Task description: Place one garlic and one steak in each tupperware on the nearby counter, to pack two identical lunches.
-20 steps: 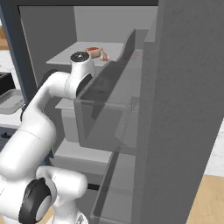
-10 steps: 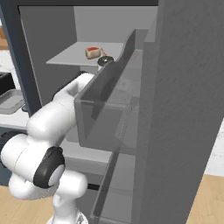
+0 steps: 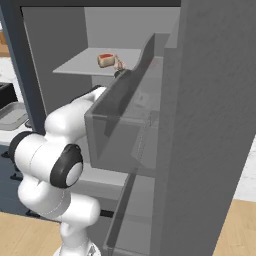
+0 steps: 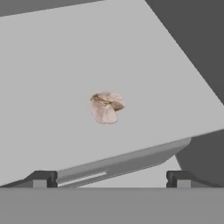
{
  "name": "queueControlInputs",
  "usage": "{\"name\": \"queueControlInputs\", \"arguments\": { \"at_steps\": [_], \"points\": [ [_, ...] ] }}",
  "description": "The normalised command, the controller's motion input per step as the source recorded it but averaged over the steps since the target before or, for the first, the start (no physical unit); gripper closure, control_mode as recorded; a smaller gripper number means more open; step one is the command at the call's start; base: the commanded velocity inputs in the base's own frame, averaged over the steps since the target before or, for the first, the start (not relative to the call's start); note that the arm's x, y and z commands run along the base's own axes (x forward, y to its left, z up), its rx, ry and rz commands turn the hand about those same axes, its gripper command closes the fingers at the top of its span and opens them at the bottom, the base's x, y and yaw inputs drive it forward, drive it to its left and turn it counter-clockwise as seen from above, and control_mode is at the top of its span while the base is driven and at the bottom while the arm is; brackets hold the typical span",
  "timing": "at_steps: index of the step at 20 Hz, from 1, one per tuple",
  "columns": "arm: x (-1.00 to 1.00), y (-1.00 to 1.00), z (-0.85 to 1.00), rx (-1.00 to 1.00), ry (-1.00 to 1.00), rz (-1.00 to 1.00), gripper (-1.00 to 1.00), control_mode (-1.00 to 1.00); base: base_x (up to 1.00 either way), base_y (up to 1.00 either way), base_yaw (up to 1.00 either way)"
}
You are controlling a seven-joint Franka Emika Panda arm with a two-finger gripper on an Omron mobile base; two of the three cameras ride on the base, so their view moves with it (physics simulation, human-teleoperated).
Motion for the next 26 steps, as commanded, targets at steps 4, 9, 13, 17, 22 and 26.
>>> {"name": "queueControlInputs", "arguments": {
  "at_steps": [4,9,13,17,22,26],
  "points": [
    [0.00,0.00,0.00,0.00,0.00,0.00,-1.00,-1.00,0.00,0.00,0.00],
    [0.09,0.00,-0.08,0.00,0.02,0.00,-1.00,-1.00,0.00,0.00,0.00],
    [0.26,-0.02,-0.19,0.00,0.00,0.00,-1.00,-1.00,0.00,0.00,0.00],
    [0.41,-0.07,-0.27,0.00,0.04,0.00,-1.00,-1.00,0.00,0.00,0.00],
    [0.46,-0.09,-0.33,0.00,0.14,0.00,-1.00,-1.00,0.00,0.00,0.00],
    [0.47,-0.14,-0.28,0.00,0.07,0.00,-1.00,-1.00,0.00,0.00,0.00]
  ]
}}
